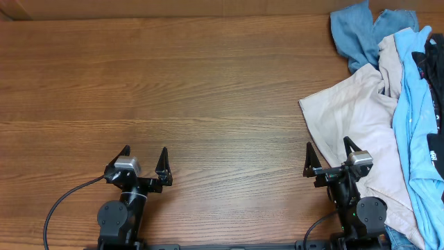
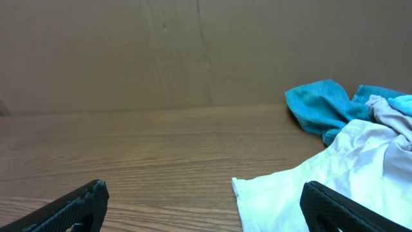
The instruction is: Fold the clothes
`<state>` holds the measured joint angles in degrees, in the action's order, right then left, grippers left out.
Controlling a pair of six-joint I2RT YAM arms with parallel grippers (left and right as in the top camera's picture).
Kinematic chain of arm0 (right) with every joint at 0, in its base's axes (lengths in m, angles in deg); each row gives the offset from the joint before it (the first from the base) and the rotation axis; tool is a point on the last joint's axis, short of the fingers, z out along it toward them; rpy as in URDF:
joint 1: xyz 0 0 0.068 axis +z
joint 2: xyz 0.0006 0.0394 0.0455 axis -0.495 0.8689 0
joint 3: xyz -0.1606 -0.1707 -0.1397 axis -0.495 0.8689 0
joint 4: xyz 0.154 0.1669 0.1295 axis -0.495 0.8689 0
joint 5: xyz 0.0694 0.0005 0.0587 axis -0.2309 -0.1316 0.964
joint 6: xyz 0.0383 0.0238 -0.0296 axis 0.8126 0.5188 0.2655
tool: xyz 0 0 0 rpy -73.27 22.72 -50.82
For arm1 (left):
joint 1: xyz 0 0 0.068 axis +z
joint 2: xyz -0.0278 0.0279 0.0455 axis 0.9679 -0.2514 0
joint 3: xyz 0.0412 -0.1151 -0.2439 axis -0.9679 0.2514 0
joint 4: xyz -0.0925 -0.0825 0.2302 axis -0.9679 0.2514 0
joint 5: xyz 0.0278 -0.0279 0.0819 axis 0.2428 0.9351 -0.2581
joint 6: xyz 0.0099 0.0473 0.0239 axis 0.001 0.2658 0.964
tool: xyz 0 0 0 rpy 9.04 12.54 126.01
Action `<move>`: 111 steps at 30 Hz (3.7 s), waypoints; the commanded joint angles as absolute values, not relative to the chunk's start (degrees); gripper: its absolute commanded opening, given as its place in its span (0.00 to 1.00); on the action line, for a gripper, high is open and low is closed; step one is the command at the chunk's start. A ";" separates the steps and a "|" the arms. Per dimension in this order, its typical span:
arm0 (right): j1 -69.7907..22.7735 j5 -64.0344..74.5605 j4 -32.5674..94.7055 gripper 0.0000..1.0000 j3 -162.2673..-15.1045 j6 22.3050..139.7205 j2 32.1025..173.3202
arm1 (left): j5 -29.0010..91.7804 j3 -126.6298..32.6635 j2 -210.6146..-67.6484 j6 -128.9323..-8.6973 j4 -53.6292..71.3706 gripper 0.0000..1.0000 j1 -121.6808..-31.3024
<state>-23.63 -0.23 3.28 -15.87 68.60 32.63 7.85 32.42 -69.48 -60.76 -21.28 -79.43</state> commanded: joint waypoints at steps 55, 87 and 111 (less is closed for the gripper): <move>-40.52 -21.35 51.32 1.00 -77.03 80.68 88.89 | 7.87 -23.31 -117.94 -58.29 28.44 1.00 -78.84; -65.16 -24.56 56.30 0.65 -74.64 87.15 118.39 | 7.85 -23.31 -117.94 -58.49 26.91 1.00 -78.84; -63.58 -10.79 60.65 0.04 -85.44 83.20 117.98 | 7.83 -23.31 -117.94 -58.49 26.00 1.00 -78.84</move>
